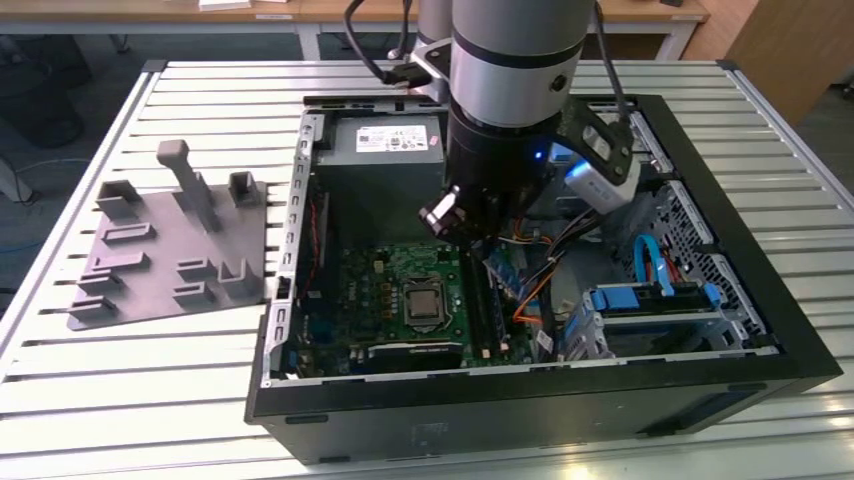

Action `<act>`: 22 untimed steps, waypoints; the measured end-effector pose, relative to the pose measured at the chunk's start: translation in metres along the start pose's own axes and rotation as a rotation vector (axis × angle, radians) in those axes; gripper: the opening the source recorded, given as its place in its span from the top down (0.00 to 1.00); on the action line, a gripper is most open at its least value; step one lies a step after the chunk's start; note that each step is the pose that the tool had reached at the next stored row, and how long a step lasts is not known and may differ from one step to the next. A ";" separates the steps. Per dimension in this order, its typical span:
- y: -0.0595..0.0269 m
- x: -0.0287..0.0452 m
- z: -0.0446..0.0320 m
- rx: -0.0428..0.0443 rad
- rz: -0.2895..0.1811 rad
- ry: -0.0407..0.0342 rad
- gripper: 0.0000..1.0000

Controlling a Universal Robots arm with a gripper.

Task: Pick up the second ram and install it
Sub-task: 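Insert the second ram into the second slot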

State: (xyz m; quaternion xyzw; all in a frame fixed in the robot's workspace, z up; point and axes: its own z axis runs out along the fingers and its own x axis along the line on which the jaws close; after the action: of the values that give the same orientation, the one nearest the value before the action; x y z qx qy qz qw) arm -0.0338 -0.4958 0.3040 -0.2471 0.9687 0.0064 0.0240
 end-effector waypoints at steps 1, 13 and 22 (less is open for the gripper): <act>0.0000 0.0000 0.0000 0.0003 0.007 0.0000 0.86; 0.0000 0.0000 0.0006 0.0043 0.086 0.0000 0.86; 0.0000 0.0001 0.0011 0.0072 0.144 -0.0001 0.86</act>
State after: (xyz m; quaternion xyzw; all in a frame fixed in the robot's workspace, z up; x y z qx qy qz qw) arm -0.0338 -0.4958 0.3029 -0.1768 0.9839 0.0047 0.0244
